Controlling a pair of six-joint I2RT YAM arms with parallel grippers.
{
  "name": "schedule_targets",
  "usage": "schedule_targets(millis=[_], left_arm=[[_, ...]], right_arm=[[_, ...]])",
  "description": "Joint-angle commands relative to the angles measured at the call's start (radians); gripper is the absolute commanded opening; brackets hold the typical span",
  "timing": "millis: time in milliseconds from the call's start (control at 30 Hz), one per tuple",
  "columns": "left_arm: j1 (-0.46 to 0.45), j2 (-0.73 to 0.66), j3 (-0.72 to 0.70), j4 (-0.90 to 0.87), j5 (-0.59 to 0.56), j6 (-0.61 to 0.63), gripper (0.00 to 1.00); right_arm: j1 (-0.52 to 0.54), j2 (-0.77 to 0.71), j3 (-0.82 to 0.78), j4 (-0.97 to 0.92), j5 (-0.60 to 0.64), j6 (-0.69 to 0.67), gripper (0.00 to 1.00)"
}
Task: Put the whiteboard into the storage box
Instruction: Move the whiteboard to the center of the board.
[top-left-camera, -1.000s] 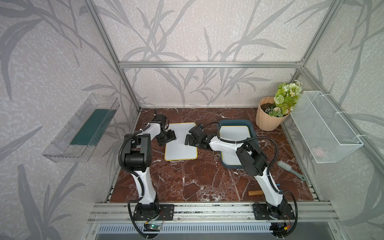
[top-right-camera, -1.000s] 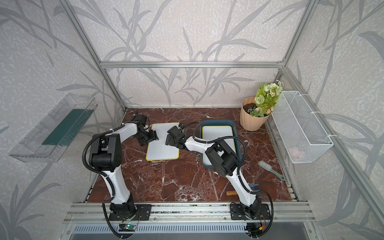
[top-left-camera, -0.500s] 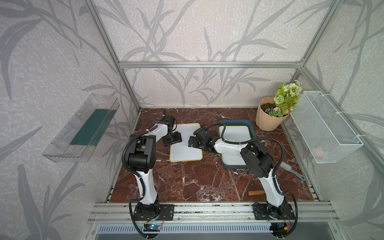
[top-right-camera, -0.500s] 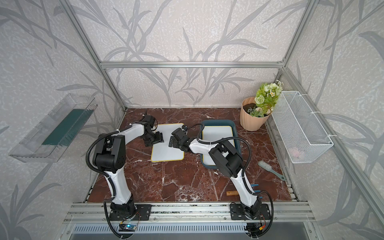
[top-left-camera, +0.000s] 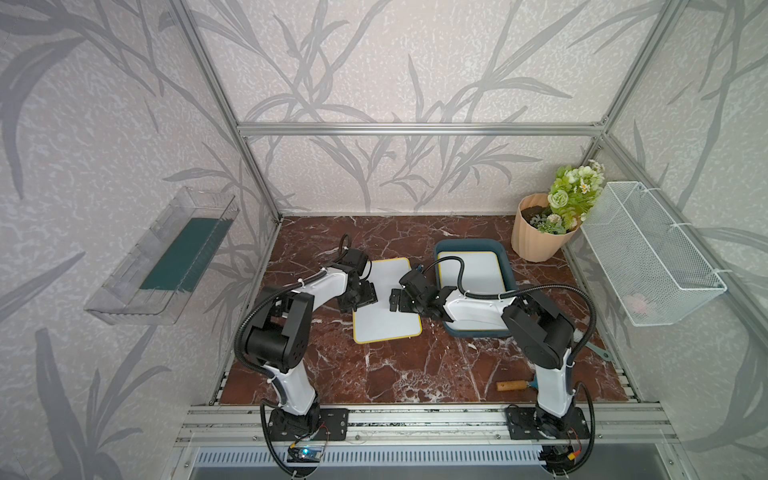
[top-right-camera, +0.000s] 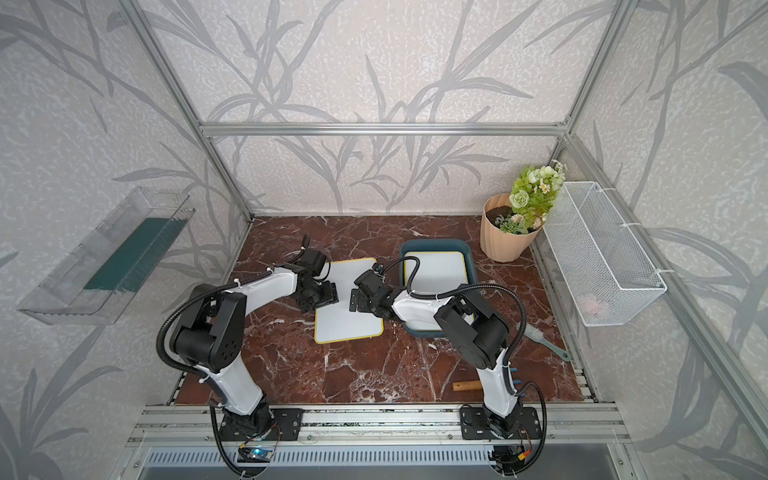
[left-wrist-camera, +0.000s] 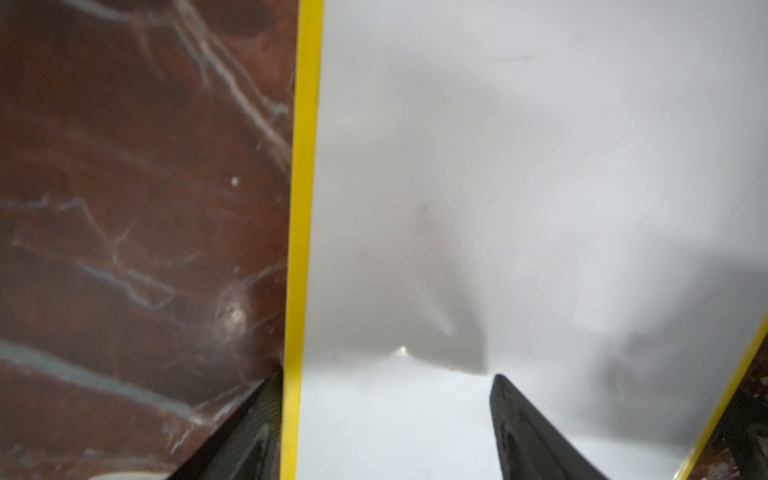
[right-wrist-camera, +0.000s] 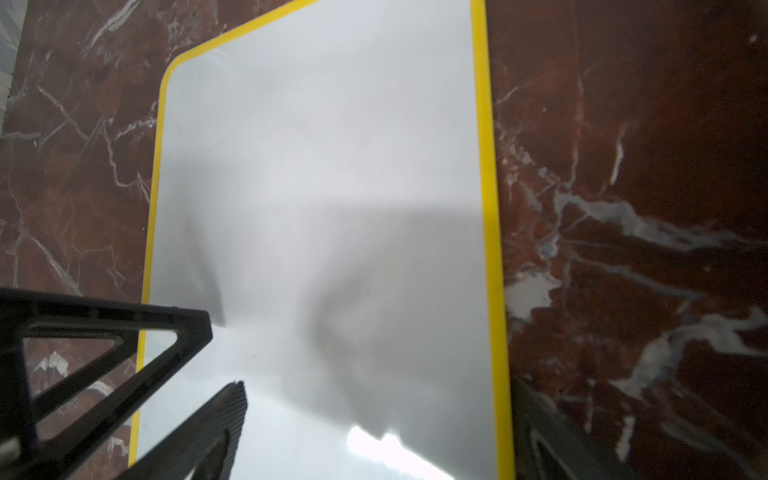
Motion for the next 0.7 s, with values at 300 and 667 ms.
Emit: schedule_targets(millis=[300,667], left_arm=[[-0.056,-0.074,-0.128,-0.028,-0.075,-0.06,0.8],[-0.059,-0.15,-0.097,-0.018,-0.219,-0.054,0.87]], right_arm=[[0.057,-0.059,-0.117,0.012,-0.028,-0.128,0.99],[0.061,-0.171,-0.169,0.021,0.143,-0.24,0.99]])
